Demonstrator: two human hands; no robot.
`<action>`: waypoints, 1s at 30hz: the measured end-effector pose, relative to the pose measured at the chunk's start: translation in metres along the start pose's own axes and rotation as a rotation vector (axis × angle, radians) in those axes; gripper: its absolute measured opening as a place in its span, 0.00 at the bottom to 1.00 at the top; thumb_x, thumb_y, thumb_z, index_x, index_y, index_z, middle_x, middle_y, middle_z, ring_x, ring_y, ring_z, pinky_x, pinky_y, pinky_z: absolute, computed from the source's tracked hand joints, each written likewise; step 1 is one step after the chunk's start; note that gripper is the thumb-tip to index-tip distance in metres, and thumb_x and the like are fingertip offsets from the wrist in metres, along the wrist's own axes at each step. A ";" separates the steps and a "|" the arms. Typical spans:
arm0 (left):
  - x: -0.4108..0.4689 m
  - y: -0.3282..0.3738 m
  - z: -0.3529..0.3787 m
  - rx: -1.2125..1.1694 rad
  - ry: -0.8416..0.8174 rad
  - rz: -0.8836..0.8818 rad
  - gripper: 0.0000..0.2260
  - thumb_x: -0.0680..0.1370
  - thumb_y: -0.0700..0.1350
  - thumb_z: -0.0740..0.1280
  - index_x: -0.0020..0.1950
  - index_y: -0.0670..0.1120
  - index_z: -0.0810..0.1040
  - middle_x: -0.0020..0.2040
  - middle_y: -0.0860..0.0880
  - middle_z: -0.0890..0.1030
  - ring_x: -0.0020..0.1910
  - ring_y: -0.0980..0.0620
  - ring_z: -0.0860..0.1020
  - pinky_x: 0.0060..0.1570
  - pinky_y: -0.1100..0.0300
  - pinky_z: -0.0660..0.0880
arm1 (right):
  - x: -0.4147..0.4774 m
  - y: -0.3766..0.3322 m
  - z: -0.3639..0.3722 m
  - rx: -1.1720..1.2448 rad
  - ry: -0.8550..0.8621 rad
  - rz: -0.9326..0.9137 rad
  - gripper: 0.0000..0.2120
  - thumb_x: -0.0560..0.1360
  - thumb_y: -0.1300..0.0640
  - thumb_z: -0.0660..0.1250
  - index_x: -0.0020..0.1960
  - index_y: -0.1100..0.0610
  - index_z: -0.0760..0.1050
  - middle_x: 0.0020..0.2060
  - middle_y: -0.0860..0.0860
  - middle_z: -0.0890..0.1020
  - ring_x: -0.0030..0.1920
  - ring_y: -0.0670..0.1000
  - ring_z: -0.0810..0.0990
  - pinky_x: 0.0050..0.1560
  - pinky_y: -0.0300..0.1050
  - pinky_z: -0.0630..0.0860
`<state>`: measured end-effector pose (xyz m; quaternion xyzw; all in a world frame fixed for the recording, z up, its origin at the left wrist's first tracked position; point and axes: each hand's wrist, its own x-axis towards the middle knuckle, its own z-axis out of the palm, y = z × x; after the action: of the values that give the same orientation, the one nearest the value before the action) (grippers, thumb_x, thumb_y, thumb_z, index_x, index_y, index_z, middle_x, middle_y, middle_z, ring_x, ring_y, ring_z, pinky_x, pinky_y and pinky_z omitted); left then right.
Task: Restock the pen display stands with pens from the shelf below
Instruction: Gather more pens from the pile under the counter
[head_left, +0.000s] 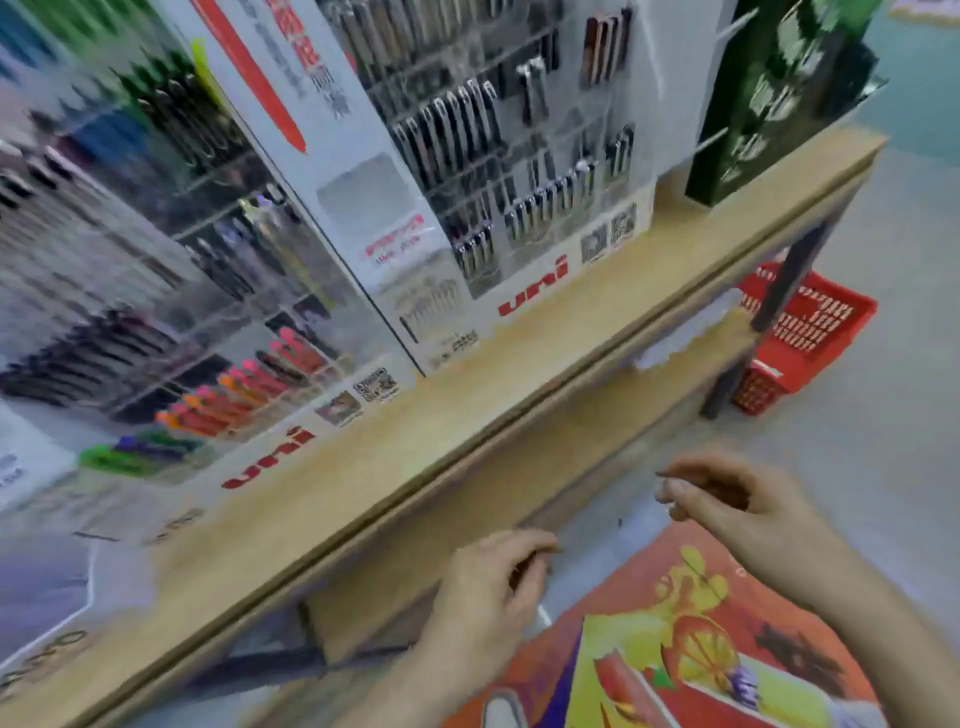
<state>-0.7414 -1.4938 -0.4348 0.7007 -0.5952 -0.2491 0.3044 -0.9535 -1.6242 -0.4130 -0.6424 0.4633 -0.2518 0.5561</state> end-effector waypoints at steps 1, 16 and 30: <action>0.000 -0.025 0.017 -0.013 0.007 -0.023 0.08 0.75 0.46 0.64 0.52 0.57 0.78 0.42 0.63 0.80 0.41 0.66 0.78 0.42 0.69 0.74 | 0.008 0.027 0.016 -0.011 -0.009 -0.019 0.09 0.76 0.64 0.69 0.46 0.50 0.81 0.38 0.50 0.85 0.39 0.51 0.84 0.43 0.41 0.79; 0.046 -0.366 0.094 0.284 0.605 -0.093 0.08 0.78 0.45 0.68 0.54 0.45 0.82 0.47 0.54 0.82 0.48 0.52 0.79 0.53 0.63 0.72 | 0.215 0.253 0.266 0.035 -0.229 -0.478 0.29 0.64 0.45 0.74 0.61 0.56 0.76 0.47 0.52 0.83 0.46 0.48 0.82 0.49 0.36 0.76; 0.052 -0.428 0.065 0.144 0.400 -0.230 0.13 0.81 0.45 0.62 0.39 0.51 0.81 0.41 0.56 0.82 0.43 0.60 0.77 0.46 0.62 0.70 | 0.260 0.239 0.407 -0.593 -0.281 -0.569 0.29 0.80 0.42 0.59 0.78 0.44 0.55 0.77 0.51 0.60 0.77 0.53 0.58 0.74 0.54 0.58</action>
<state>-0.4872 -1.5078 -0.7888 0.8192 -0.4556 -0.0954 0.3350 -0.5722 -1.6443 -0.7930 -0.9046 0.2397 -0.1613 0.3135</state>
